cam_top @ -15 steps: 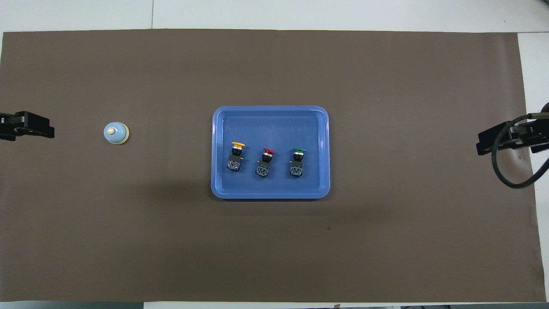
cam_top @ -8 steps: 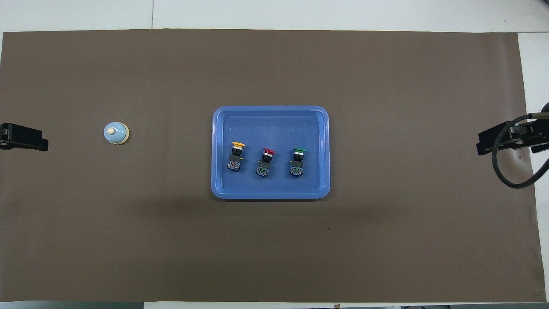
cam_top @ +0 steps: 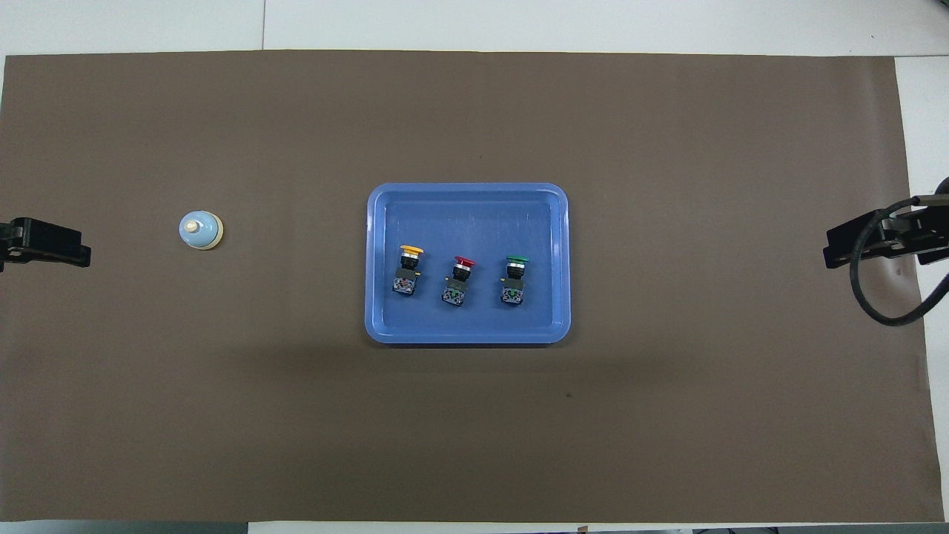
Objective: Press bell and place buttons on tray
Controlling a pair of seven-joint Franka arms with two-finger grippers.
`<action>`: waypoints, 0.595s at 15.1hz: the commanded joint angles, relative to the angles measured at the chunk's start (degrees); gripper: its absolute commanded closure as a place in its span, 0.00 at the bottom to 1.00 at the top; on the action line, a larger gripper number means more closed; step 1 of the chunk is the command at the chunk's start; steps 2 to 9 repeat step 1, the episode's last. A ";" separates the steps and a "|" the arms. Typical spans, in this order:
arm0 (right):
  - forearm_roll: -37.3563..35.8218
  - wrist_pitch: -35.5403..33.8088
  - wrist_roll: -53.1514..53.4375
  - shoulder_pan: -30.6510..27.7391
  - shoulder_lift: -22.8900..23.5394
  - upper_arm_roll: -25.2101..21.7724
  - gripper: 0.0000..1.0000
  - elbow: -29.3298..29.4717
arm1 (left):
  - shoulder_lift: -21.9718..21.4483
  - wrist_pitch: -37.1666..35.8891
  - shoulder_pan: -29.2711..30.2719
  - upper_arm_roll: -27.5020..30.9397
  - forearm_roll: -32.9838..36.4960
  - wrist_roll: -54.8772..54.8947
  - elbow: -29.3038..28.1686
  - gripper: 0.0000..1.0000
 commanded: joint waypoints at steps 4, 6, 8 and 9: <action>0.22 0.34 -1.08 -1.09 -1.08 0.74 0.00 -1.00 | 0.59 -1.90 -0.54 0.28 -0.70 0.19 1.50 0.00; 0.22 0.34 -1.08 -1.09 -1.08 0.74 0.00 -1.00 | 0.59 -1.90 -0.54 0.28 -0.70 0.19 1.50 0.00; 0.22 0.34 -1.08 -1.09 -1.08 0.74 0.00 -1.00 | 0.59 -1.90 -0.54 0.28 -0.70 0.19 1.50 0.00; 0.22 0.34 -1.08 -1.09 -1.08 0.74 0.00 -1.00 | 0.59 -1.90 -0.54 0.28 -0.70 0.19 1.50 0.00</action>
